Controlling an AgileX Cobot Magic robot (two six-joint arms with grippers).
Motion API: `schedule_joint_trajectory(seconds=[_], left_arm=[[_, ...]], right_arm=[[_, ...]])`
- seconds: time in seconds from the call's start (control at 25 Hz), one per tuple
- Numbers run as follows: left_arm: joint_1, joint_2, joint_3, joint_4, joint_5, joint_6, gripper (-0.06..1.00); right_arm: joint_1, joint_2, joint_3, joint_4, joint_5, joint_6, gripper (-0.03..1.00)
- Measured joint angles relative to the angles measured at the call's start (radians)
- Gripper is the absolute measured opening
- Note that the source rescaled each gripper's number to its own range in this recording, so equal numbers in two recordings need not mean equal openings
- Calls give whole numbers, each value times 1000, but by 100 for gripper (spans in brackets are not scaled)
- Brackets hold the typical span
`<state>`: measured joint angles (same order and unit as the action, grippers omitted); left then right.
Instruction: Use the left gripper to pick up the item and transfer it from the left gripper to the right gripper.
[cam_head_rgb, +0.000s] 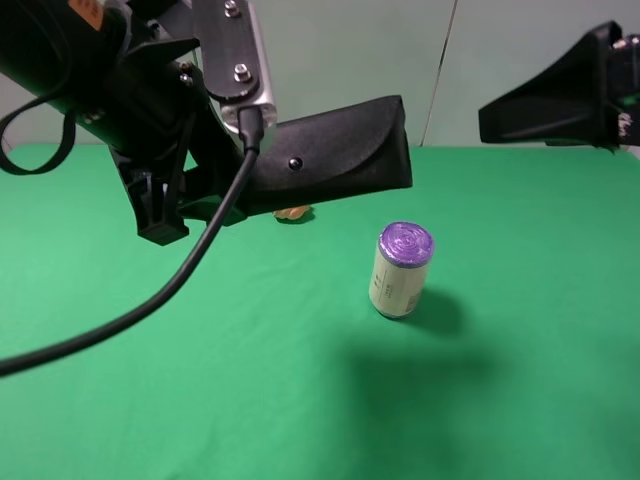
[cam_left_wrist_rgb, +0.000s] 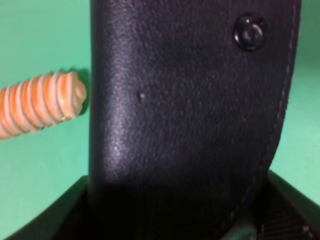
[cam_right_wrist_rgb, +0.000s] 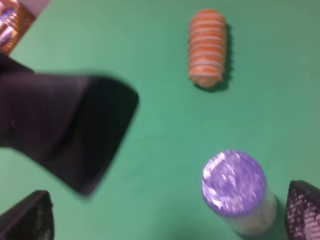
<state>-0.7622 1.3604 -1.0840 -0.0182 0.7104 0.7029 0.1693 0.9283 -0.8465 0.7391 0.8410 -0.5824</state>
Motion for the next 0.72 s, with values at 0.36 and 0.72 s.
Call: schedule_joint_trajectory(seconds=[0.36,0.72], left_arm=[[-79,0,0,-2,-38,21,2],[-89,0,0,-41,-84,30,2]], right_arm=[[0,106,-19,123,13,-125,100],[0,124,-20,172,83,-187,100]])
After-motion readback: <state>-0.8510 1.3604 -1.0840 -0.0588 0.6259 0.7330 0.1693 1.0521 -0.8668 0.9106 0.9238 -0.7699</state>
